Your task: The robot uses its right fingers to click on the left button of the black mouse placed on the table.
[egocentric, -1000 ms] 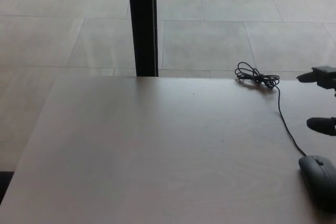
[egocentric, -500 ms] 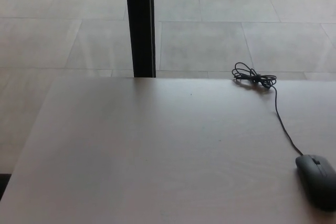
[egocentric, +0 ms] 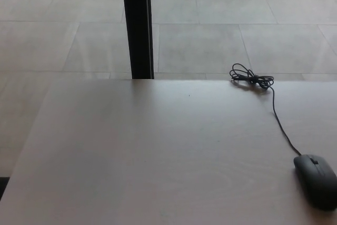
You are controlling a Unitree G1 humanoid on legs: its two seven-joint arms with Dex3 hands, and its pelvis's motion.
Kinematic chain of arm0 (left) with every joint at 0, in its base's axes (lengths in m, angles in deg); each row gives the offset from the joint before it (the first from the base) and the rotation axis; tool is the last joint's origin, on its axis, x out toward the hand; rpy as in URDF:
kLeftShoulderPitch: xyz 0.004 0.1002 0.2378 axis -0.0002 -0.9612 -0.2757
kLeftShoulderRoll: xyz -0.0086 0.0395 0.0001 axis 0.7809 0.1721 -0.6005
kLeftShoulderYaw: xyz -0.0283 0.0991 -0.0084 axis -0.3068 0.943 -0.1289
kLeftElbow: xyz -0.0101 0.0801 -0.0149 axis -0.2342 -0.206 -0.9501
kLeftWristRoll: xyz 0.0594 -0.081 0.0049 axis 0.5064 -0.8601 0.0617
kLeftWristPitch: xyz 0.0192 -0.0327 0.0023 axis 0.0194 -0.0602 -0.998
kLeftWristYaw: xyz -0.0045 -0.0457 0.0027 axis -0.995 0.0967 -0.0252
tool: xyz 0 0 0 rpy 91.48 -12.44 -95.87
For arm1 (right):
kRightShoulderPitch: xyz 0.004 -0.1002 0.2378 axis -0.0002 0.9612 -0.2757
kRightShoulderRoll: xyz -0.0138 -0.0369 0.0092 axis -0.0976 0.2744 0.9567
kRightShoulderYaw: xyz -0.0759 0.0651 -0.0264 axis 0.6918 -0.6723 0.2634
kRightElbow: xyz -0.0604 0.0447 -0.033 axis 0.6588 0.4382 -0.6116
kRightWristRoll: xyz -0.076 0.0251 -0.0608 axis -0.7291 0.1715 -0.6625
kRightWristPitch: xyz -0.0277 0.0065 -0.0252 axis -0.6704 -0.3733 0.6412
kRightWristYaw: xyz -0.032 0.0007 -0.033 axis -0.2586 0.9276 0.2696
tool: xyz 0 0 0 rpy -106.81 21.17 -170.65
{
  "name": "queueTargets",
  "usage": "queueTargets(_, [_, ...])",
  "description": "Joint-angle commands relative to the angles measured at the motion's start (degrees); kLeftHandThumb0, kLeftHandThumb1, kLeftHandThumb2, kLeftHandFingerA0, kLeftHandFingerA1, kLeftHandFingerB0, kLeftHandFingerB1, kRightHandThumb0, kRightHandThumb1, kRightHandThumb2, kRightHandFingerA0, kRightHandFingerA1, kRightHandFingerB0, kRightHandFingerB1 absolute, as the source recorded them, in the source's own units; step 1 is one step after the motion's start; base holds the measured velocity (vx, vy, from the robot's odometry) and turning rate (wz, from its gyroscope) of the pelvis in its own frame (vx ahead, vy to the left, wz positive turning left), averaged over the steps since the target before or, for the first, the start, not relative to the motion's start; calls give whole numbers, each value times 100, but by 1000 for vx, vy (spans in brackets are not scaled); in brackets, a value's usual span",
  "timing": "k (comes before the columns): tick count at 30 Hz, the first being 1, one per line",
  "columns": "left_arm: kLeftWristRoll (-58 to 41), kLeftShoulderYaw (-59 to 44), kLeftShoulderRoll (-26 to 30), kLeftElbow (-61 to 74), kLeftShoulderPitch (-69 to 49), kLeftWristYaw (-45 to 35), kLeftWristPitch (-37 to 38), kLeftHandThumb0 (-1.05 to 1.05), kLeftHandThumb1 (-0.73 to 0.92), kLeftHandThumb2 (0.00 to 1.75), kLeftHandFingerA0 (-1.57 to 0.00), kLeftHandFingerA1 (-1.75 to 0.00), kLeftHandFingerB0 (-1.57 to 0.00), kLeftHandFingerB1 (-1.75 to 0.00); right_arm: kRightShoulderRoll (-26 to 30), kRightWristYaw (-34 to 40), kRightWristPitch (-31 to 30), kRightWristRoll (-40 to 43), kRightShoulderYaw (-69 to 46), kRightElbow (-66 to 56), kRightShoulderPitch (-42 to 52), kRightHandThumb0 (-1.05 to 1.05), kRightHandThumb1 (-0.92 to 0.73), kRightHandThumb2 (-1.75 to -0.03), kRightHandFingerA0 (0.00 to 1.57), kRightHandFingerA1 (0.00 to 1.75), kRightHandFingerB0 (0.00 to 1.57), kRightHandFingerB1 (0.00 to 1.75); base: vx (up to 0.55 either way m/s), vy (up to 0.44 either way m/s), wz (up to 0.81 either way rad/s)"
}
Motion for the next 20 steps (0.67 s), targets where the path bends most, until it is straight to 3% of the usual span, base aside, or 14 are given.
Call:
queueTargets(1, [-62,-13,10,-33,-24,85,135,-71,64,60,-78,-59,-62,-51,-795,-12,-562,1497,-754,455,-52,-63,-78,-63,83,133,53,45,0,0,0])
queueTargets(3, [-55,-6,7,-41,-20,82,129,-71,64,60,-78,-59,-62,-51,-832,-26,-578,1505,-803,398,-27,-63,-78,-63,83,133,53,45,0,0,0])
queueTargets(4, [-40,7,12,-41,-56,64,138,-71,65,60,-79,-61,-65,-53,-834,-102,-502,1494,-796,534,-25,-61,-65,-103,81,89,40,56,0,0,0])
queueTargets(7, [-47,-4,24,-41,-77,60,149,-70,66,60,-74,-59,-65,-52,-868,-241,-581,1553,-836,702,-75,-63,-63,-97,69,69,44,56,0,0,0])
queueTargets(8, [-73,-27,34,-48,-53,57,119,-70,66,60,-74,-59,-65,-52,-869,-264,-609,1564,-836,771,-102,-62,-79,-64,75,54,49,43,0,0,0])
queueTargets(9, [-66,-19,37,-42,-55,51,121,-71,65,60,-76,-60,-65,-52,-885,-365,-702,1667,-893,825,-141,-63,-63,-96,70,66,42,54,0,0,0])
queueTargets(10, [13,50,35,-35,-80,64,188,-72,67,60,-79,-61,-66,-52,-923,-475,-751,1790,-966,808,-154,-63,-63,-95,56,60,35,51,0,0,0])
queueTargets(11, [38,74,34,-29,-91,56,220,-72,66,60,-77,-60,-63,-52,-954,-508,-747,1801,-953,801,-149,-59,-79,-64,78,51,46,40,0,0,0])
queueTargets(12, [25,69,33,-26,-93,36,227,-72,66,60,-77,-60,-63,-52,-982,-493,-717,1744,-891,795,-133,-59,-79,-64,78,51,46,40,0,0,0])
queueTargets(13, [-2,44,84,-21,-69,52,194,-72,66,60,-78,-61,-63,-52,-1056,-574,-640,1741,-834,766,-112,-63,-68,-102,86,76,41,56,0,0,0])
queueTargets(14, [-33,16,87,-39,-45,82,139,-69,65,60,-78,-59,-62,-51,-1069,-630,-659,1787,-852,768,-124,-57,-80,-64,85,57,46,41,0,0,0])
queueTargets(15, [-29,21,79,-40,-38,93,152,-70,66,60,-79,-60,-64,-51,-1089,-654,-713,1847,-844,734,-149,-61,-64,-95,66,64,39,53,0,0,0])
queueTargets(18, [30,80,78,-35,-56,88,172,-70,67,60,-81,-61,-63,-51,-1090,-773,-690,1910,-778,708,-140,-58,-78,-63,76,52,41,39,0,0,0])
queueTargets(20, [36,91,79,-29,-53,102,180,-70,67,60,-79,-60,-63,-51,-1087,-775,-691,1924,-741,704,-135,-62,-63,-94,67,64,37,53,0,0,0])
